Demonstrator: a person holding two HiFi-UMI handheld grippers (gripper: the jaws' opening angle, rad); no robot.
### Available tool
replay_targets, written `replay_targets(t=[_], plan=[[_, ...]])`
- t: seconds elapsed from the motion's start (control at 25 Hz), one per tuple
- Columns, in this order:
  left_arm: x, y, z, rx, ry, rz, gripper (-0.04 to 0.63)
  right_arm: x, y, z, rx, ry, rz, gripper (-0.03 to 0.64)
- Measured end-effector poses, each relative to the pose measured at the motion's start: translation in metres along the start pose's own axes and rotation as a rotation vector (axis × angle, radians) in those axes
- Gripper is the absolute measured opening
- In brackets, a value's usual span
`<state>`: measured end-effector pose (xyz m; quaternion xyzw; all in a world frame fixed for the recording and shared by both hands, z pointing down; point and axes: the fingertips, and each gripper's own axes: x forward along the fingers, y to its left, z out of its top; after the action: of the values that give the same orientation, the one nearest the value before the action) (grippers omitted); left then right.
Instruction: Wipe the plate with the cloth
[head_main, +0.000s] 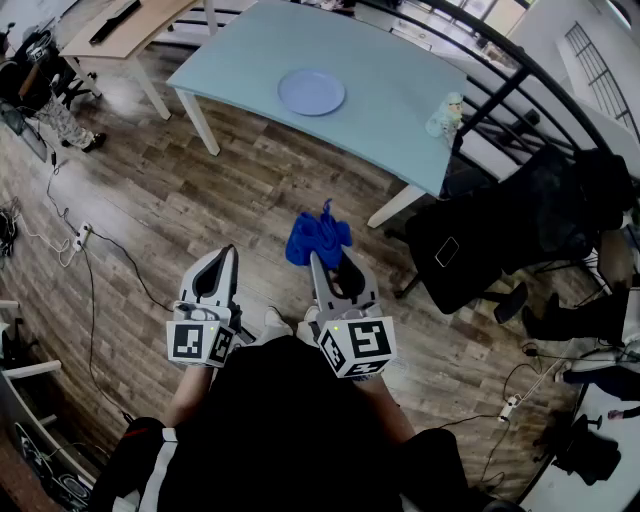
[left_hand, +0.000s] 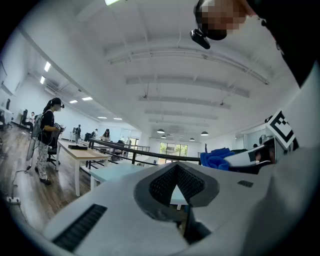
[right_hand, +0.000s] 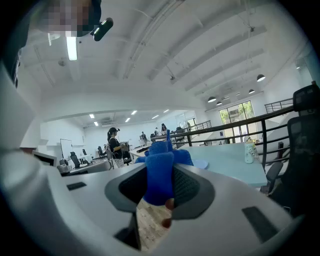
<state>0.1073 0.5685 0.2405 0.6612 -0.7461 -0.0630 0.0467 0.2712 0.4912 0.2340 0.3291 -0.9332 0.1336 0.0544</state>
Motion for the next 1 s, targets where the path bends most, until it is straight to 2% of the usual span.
replay_targets(t=[0.56,1.0], plan=[[0.013,0.019,0.000,-0.008,-0.002,0.009,0.000,0.023,0.007,-0.008,0.005,0.026,0.009,0.118],[0.003,0.048,0.001,-0.025,-0.024,0.013,0.001,0.033,0.030,-0.006,0.044,-0.020,0.000,0.118]])
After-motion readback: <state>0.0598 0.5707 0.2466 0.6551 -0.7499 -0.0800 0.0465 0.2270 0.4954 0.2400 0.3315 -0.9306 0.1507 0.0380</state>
